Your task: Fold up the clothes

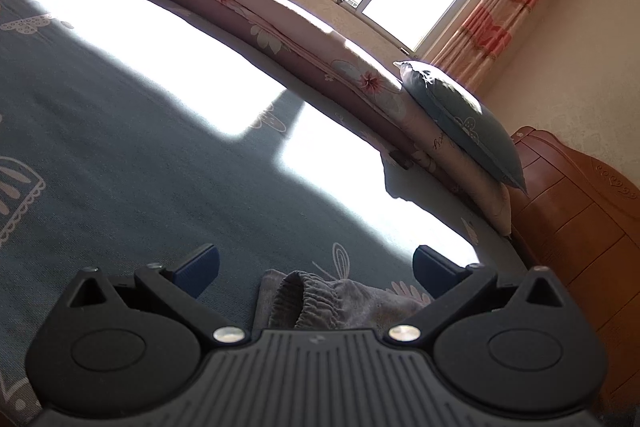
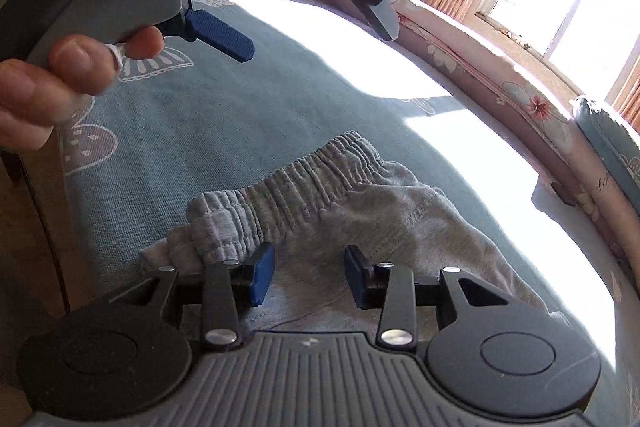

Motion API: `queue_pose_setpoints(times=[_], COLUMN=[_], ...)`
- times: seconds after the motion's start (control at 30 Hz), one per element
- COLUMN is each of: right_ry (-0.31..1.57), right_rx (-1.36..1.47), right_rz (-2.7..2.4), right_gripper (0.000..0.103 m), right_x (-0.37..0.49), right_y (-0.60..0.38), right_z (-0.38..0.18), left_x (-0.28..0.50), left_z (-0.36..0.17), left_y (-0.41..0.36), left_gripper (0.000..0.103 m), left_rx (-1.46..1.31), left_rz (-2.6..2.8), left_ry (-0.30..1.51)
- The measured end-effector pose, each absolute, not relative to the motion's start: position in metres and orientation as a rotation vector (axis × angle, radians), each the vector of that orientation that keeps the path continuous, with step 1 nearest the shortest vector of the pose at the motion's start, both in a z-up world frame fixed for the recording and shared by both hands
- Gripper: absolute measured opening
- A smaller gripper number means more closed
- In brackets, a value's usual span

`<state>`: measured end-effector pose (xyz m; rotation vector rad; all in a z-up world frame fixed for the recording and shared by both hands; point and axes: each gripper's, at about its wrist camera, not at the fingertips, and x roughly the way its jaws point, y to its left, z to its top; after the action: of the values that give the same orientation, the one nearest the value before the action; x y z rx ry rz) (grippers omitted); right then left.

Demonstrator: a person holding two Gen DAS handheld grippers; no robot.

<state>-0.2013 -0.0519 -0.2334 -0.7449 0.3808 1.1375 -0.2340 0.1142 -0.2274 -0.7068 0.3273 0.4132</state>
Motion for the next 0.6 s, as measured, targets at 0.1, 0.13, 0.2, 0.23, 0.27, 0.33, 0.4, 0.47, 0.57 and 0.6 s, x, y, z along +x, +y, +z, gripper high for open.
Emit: queue_pose_setpoints(times=[0.1,0.13,0.2,0.23,0.27,0.33,0.4,0.47,0.57,0.6], right_ry=[0.388,0.405,0.439,0.442,0.439,0.434,0.441,0.468,0.489,0.482], right_rx=[-0.671,-0.625,-0.553,-0.537,-0.535,-0.533,-0.544,-0.559,-0.586,-0.604], right_rz=[1.187,1.198,1.185,1.143,1.085,0.97,0.864,0.785,0.699,0.688], right_gripper=[0.041,0.052,0.057,0.057,0.057,0.057,0.062,0.063,0.064,0.064], right_x=[-0.208,-0.207,-0.203,-0.2,-0.195,-0.184,-0.168,-0.152,-0.136,-0.137], right_y=[-0.077,-0.094,-0.125,-0.142,-0.16,-0.194,-0.222,-0.247,-0.275,-0.278], right_z=[-0.222,-0.217,-0.21,-0.209,-0.209,-0.21,-0.216,-0.225,-0.239,-0.243], left_x=[-0.224,-0.219,-0.21,-0.205,-0.199,-0.189,-0.179,-0.172,-0.17,-0.171], left_z=[-0.225,-0.225,-0.225,-0.226,-0.228,-0.232,-0.238,-0.245,-0.245,-0.242], left_y=[0.103,0.098,0.087,0.082,0.076,0.065,0.058,0.054,0.049,0.044], left_gripper=[0.102,0.102,0.102,0.102,0.102,0.102,0.102,0.102,0.102,0.102], left_rx=[-0.689,-0.682,-0.674,-0.673,-0.675,-0.678,-0.671,-0.657,-0.644,-0.637], left_rz=[0.339,0.308,0.242,0.21,0.185,0.139,0.138,0.172,0.186,0.16], left_ry=[0.338,0.344,0.353,0.36,0.369,0.388,0.419,0.457,0.476,0.471])
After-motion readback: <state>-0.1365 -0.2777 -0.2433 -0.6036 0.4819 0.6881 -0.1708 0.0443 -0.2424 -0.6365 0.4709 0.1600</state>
